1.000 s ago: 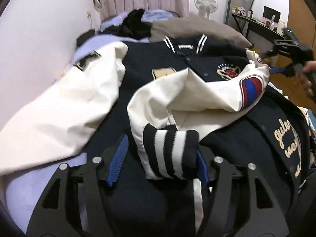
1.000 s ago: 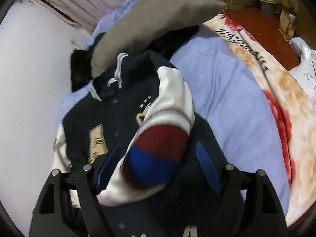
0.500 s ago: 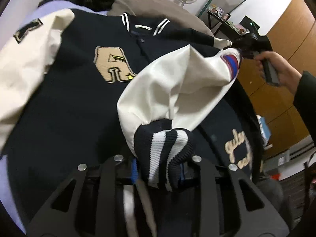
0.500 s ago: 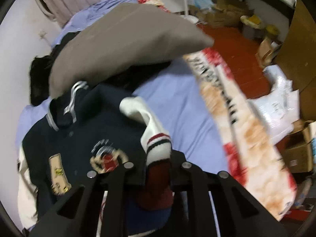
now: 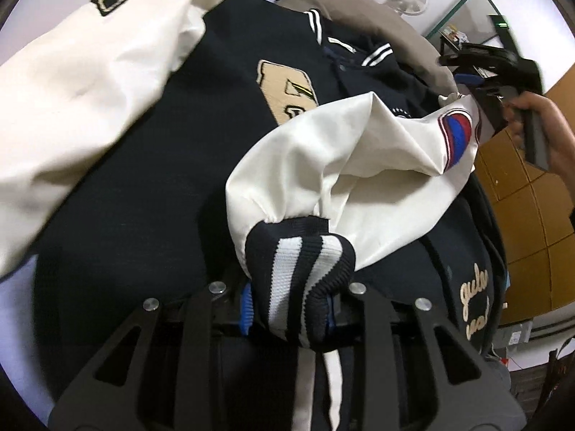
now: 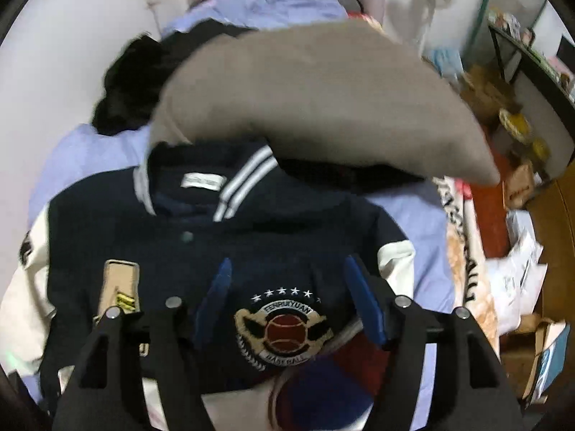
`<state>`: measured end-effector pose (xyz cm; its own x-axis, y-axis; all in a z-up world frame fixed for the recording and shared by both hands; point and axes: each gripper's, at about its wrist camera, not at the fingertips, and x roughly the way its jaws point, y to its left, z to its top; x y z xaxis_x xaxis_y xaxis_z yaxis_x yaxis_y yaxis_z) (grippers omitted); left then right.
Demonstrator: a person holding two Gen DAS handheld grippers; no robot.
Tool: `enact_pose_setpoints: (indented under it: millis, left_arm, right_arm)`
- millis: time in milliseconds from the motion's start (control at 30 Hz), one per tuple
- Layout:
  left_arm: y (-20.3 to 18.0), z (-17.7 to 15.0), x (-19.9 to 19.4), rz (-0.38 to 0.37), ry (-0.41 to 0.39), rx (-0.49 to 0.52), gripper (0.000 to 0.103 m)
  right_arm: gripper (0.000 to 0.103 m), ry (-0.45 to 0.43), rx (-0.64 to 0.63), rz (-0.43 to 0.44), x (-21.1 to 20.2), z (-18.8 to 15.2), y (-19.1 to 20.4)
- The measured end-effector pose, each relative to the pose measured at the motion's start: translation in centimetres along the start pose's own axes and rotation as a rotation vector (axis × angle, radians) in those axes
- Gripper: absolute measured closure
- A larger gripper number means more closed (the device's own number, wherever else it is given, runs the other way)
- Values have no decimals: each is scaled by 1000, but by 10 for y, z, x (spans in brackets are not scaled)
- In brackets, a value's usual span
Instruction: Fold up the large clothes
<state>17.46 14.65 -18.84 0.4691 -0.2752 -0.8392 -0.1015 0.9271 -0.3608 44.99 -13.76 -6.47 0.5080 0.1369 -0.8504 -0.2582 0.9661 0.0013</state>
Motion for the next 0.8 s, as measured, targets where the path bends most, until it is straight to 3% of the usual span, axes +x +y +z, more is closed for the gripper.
enact_pose_setpoints:
  millis: [100,133,167,200,233,367,467,633,800]
  left_arm:
    - [3,-1,-8,-8,-11,-10,75]
    - [4,0,-9,-10,-15,-10,75]
    - [5,-1,-11,-14,-17,-14,76]
    - [7,-2,-14,-20,-17,-18,76]
    - [8,-3,-17,-27,-18,-27,77]
    - [17,-2,-23,-14,-27,-56,77]
    - [19,-5,-20,-4,-15,-59,77]
    - [19,-5,-12,4,-5,-64,77]
    - [16,-3,-11,-3,-11,-38,77]
  right_arm:
    - [38,-101,19,65,-49,-24,4]
    - [48,-121,21,80,-59,-33,5]
    - [78,-140,19,88,-71,-48,7]
    - [95,-134,19,83,-75,-64,9]
    - [103,-125,23,86,-75,-73,9]
    - [103,-32,38,87,-34,-115,22]
    - [103,24,40,53,13,-125,32]
    - [103,148,92,-35,92,-121,24]
    - [103,227,122,-20,125,-114,14]
